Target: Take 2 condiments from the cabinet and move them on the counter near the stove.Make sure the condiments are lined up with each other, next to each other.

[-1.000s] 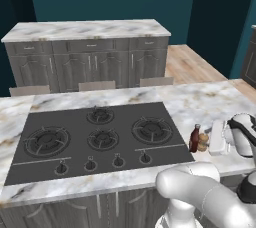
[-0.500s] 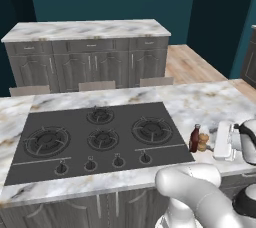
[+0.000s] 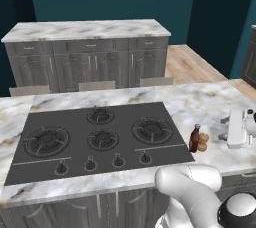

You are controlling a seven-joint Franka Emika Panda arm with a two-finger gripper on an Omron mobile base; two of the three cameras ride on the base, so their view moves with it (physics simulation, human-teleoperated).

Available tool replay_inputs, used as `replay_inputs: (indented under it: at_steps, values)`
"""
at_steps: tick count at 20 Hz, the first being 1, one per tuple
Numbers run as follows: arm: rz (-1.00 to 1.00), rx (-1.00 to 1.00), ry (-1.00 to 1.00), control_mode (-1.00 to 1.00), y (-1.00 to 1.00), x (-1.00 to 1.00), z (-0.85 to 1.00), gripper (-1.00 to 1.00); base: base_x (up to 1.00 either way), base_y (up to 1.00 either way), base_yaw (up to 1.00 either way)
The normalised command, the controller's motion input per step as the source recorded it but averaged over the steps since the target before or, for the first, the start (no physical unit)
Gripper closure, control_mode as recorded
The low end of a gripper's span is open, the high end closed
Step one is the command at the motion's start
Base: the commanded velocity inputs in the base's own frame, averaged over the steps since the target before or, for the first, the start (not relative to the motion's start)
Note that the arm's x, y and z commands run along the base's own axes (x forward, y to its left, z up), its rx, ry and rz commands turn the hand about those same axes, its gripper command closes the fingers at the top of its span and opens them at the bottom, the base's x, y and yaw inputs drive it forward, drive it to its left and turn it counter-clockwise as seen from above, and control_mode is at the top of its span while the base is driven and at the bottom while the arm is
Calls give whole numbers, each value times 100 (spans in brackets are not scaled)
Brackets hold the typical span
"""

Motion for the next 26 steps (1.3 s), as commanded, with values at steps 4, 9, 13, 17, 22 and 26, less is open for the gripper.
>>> replay_inputs:
  at_steps: [4, 9, 13, 17, 22, 26]
  values:
    - [0, 0, 24, -100, 39, -41, 96, -100, 0, 0, 0]
    - [-7, -3, 20, -100, 81, -19, 76, -100, 0, 0, 0]
    - [-18, -3, 16, -100, 100, -2, 60, -100, 0, 0, 0]
    - [-34, -1, 17, -100, 100, -1, 47, -100, 0, 0, 0]
    - [-44, -12, 7, -100, 76, 8, 10, -100, 0, 0, 0]
    - [-44, -9, 1, -100, 50, 11, 0, -100, 0, 0, 0]
